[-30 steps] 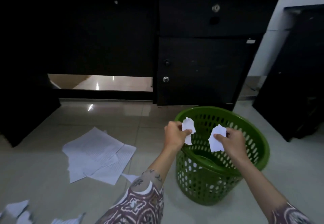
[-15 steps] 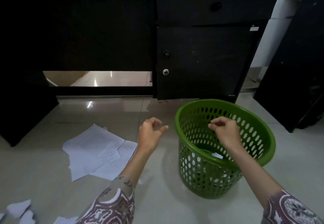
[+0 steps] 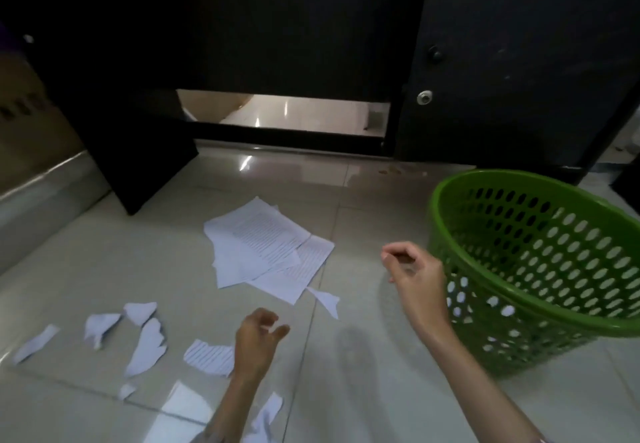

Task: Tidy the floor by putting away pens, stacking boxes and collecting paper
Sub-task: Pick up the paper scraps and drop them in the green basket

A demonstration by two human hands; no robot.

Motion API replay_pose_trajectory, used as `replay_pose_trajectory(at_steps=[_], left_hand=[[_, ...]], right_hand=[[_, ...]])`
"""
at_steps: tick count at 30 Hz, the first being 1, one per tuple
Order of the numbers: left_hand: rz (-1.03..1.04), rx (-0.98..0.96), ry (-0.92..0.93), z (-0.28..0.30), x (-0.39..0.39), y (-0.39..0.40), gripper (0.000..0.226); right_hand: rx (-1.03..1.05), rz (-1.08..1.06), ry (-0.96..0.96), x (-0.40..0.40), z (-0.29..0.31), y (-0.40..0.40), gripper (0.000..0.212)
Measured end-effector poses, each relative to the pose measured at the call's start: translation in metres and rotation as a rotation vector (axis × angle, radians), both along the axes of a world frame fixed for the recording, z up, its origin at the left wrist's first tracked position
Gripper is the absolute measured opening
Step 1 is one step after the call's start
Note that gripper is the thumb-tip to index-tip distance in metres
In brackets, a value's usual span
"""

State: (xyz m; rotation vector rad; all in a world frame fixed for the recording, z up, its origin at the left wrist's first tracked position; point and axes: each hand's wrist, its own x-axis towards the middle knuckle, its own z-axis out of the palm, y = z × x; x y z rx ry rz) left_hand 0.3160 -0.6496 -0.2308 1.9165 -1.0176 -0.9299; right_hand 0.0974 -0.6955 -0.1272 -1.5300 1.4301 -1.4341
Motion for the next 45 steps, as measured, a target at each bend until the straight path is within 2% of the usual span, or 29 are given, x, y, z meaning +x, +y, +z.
replay_pose_trajectory(at_steps=[2, 6, 10, 15, 20, 23, 26, 29, 30, 32, 33, 35, 41, 45], left_hand=[[0.006, 0.112, -0.028, -0.028, 0.018, 0.025, 0.027], [0.003, 0.293, -0.041, -0.067, 0.038, 0.06, 0.035], [-0.064, 0.341, -0.003, -0.088, 0.04, 0.076, 0.044], [-0.23, 0.311, -0.287, -0.105, 0.03, 0.084, 0.032], [-0.247, 0.293, -0.468, -0.113, 0.021, 0.087, 0.02], [-0.154, 0.224, -0.38, -0.111, 0.024, 0.087, 0.004], [-0.043, 0.144, -0.178, -0.107, 0.037, 0.089, 0.033], [0.062, 0.042, -0.019, -0.098, 0.052, 0.095, 0.025], [0.093, 0.018, 0.029, -0.097, 0.057, 0.098, 0.021], [0.129, -0.001, 0.076, -0.098, 0.064, 0.105, 0.015], [0.144, 0.001, 0.086, -0.098, 0.066, 0.108, 0.014], [0.178, 0.015, 0.104, -0.101, 0.069, 0.113, 0.013], [0.219, 0.05, 0.148, -0.102, 0.07, 0.12, 0.011], [0.167, 0.074, 0.117, -0.102, 0.068, 0.12, 0.02]], right_hand=[[0.077, 0.061, 0.0, 0.016, -0.027, 0.005, 0.033], [0.204, 0.189, 0.052, 0.037, -0.075, 0.017, 0.024], [0.309, 0.255, 0.075, 0.05, -0.11, 0.031, 0.024], [0.397, 0.372, 0.168, 0.064, -0.145, 0.059, 0.028], [0.462, 0.457, 0.253, 0.076, -0.178, 0.087, 0.033], [0.5, 0.493, 0.317, 0.084, -0.196, 0.101, 0.034], [0.556, 0.536, 0.374, 0.092, -0.205, 0.111, 0.032], [0.554, 0.62, 0.501, 0.101, -0.21, 0.125, 0.022], [0.549, 0.647, 0.587, 0.104, -0.211, 0.13, 0.026], [0.489, 0.705, 0.744, 0.109, -0.213, 0.138, 0.056], [0.456, 0.732, 0.815, 0.112, -0.214, 0.14, 0.063], [0.436, 0.751, 0.929, 0.117, -0.214, 0.143, 0.055], [0.467, 0.663, 0.83, 0.123, -0.217, 0.14, 0.014], [0.541, 0.644, 0.736, 0.125, -0.222, 0.133, 0.038]])
